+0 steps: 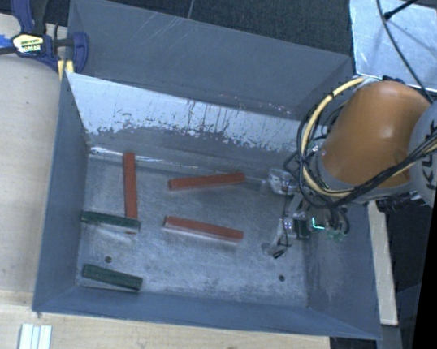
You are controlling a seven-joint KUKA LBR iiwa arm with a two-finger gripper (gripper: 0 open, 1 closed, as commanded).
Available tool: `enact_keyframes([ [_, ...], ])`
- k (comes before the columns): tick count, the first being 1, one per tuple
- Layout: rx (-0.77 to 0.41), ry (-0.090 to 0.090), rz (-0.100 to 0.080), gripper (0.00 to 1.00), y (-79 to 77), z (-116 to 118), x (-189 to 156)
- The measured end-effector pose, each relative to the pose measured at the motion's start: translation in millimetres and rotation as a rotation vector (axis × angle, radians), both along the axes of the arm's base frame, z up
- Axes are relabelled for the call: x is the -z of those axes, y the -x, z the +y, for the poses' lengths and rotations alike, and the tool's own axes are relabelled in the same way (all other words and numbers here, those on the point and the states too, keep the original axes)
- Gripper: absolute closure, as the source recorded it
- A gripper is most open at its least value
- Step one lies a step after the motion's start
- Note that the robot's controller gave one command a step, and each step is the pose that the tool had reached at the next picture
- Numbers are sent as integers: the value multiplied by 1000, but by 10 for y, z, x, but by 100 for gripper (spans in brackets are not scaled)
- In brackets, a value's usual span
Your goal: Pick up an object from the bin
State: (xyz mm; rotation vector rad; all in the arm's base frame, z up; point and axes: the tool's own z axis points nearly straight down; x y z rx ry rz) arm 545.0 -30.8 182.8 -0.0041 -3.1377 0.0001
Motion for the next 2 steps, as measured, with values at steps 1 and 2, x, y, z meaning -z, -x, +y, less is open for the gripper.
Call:
enact_keyframes([
  [1,-103,-3,-4,0,-256,888,479],
  [2,-68,0,-3,0,-176,870,585],
])
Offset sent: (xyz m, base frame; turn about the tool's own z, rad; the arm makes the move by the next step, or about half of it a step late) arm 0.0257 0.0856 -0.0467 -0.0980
